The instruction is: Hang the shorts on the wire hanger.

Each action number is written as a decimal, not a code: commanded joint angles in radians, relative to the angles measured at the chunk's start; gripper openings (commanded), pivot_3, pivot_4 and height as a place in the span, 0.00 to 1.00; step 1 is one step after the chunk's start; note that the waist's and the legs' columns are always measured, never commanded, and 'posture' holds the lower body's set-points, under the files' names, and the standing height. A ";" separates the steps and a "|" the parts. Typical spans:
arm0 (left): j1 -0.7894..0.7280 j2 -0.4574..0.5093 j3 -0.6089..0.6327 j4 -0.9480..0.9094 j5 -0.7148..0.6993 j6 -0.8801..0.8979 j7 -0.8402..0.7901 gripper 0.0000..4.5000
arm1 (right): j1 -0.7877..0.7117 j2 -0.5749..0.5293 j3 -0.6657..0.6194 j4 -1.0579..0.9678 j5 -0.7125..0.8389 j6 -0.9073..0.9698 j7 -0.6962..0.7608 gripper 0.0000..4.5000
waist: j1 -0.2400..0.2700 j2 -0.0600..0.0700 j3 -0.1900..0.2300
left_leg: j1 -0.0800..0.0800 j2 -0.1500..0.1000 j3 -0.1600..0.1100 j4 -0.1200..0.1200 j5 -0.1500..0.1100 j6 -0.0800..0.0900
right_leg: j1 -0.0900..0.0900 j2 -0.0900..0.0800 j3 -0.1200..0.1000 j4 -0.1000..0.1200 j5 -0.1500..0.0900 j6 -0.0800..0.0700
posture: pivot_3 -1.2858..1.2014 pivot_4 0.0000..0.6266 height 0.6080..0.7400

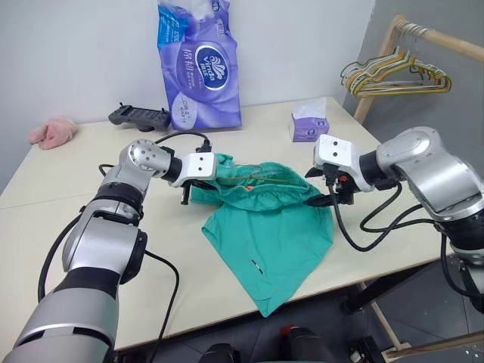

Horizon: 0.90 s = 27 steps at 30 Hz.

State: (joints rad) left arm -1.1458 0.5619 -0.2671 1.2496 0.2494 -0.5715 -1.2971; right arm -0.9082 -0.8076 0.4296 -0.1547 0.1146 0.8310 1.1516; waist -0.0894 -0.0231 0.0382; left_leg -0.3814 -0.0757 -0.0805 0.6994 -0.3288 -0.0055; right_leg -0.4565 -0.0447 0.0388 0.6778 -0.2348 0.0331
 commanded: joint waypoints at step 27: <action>-0.037 0.001 0.034 -0.023 -0.025 0.016 0.012 0.00 | -0.049 0.202 0.132 0.392 -0.307 -0.328 -0.070 0.75 | -0.010 0.000 0.000 | 0.000 0.000 -0.001 0.000 0.000 0.000 | 0.000 0.000 -0.001 0.000 0.000 0.000 | 0.48 0.02 1.00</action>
State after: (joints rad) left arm -1.1463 0.5557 -0.2670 1.2491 0.2494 -0.5524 -1.2959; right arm -0.9282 -0.6086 0.5812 0.2288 -0.1756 0.5367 1.0885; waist -0.0993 -0.0230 0.0381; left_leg -0.3812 -0.0758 -0.0813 0.6994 -0.3287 -0.0056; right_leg -0.4567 -0.0447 0.0381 0.6779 -0.2348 0.0331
